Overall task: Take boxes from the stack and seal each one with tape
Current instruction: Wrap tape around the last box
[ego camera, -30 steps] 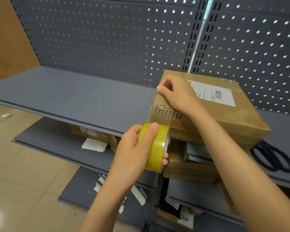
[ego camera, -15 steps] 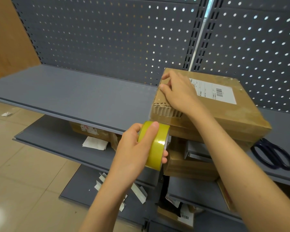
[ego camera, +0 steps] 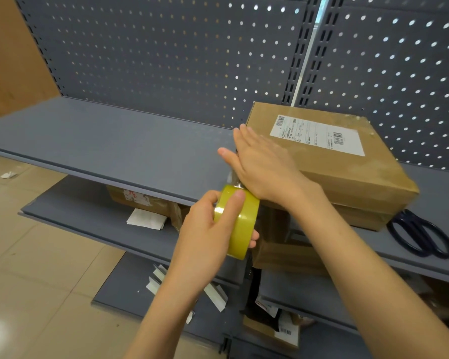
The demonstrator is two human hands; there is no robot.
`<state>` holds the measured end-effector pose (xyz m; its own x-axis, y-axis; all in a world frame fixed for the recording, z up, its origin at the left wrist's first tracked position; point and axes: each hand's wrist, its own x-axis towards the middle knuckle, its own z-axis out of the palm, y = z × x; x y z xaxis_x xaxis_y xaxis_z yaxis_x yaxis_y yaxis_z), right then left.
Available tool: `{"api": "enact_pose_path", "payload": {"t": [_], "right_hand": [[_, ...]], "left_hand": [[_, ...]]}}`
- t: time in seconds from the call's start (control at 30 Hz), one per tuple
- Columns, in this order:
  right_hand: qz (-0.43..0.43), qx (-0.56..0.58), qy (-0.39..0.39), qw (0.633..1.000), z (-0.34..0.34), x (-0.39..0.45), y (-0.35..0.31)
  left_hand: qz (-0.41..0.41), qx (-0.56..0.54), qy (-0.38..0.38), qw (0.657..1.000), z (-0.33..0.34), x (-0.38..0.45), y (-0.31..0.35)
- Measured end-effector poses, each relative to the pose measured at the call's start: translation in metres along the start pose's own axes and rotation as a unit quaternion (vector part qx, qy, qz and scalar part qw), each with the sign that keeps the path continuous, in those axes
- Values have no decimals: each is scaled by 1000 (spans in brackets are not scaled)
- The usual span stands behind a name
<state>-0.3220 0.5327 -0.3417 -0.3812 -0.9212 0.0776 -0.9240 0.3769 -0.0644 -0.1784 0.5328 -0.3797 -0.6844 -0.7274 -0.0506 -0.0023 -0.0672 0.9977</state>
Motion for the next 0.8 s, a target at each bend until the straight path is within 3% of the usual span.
{"api": "enact_pose_path", "payload": {"t": [0.23,0.8], "right_hand": [[3,-1,11,1000,4,0,1],[15,-2,23,1000,3,-1,-1]], "left_hand": [[36,63,16,997,2,-10,-5],[-4,44,33,998,-6,-30,-26]]}}
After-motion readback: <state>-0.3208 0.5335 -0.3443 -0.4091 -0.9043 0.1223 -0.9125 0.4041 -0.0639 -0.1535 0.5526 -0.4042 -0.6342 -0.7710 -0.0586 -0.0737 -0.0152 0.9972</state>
